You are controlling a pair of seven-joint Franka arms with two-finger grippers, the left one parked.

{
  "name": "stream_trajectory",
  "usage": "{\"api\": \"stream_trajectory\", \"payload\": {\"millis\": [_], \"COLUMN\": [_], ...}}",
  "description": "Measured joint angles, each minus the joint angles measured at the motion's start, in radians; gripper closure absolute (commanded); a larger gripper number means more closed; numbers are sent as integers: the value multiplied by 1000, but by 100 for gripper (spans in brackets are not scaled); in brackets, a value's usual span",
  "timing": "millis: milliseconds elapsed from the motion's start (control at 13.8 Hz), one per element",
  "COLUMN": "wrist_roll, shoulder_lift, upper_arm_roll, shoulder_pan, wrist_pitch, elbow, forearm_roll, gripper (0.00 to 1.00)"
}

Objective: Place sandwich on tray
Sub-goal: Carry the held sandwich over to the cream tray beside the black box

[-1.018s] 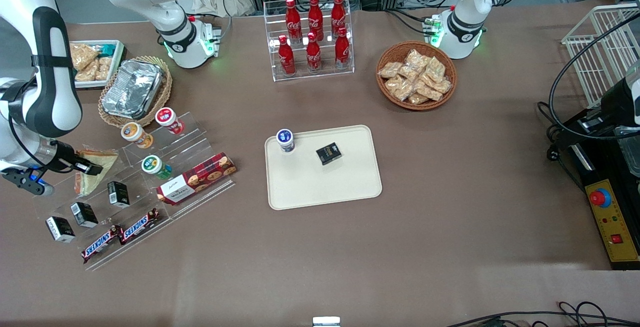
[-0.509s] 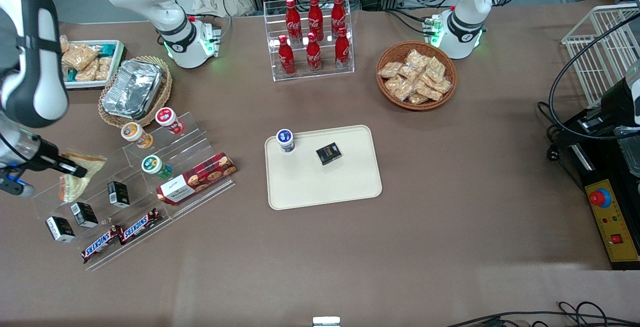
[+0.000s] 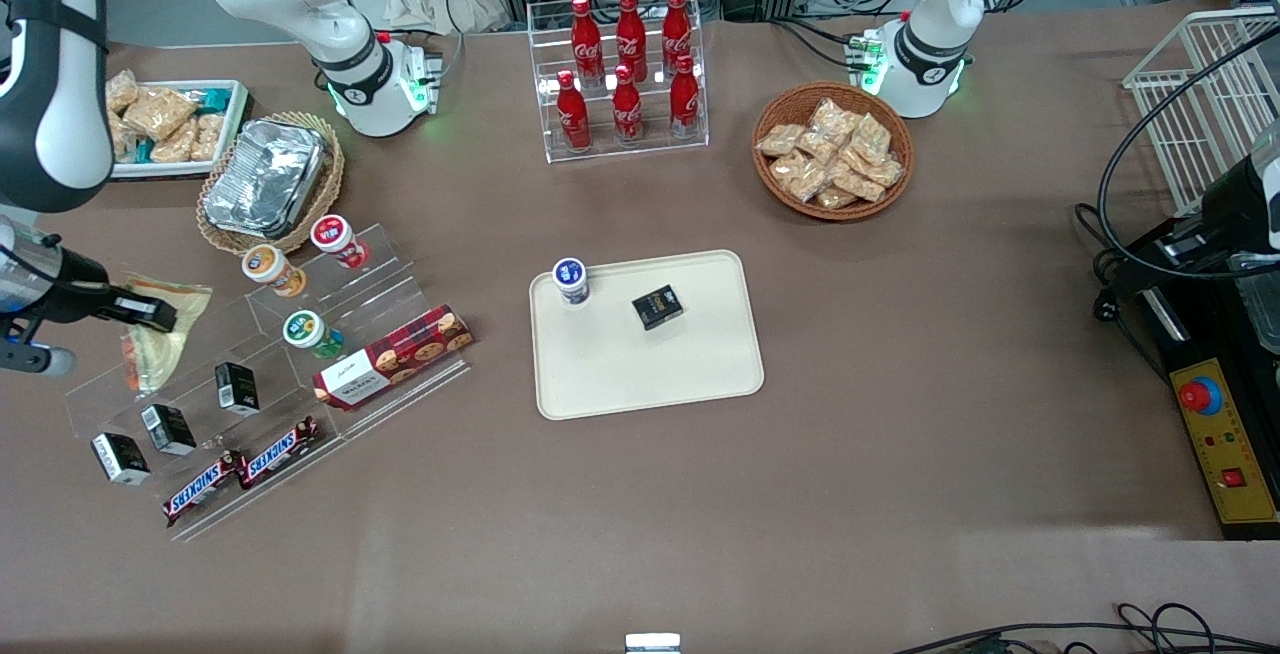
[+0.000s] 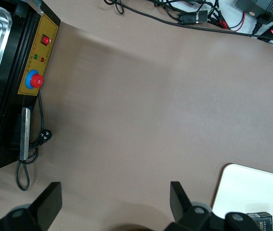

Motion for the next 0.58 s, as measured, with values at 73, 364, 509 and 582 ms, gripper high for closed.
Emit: {"api": "stream_trajectory", "payload": {"millis": [73,364,509,582], "wrist_roll": [0,0,-3,-5], "shoulder_lift": [0,-2,-1,0], "upper_arm_roll": [1,4,5,6], "shoulder_pan": [30,171,247,293], "wrist_pitch": [-28,-84,-85,-85], "elbow": [19,85,95,97], "forearm_roll": [0,-1,-10,-32], "gripper": [100,100,100,100]}}
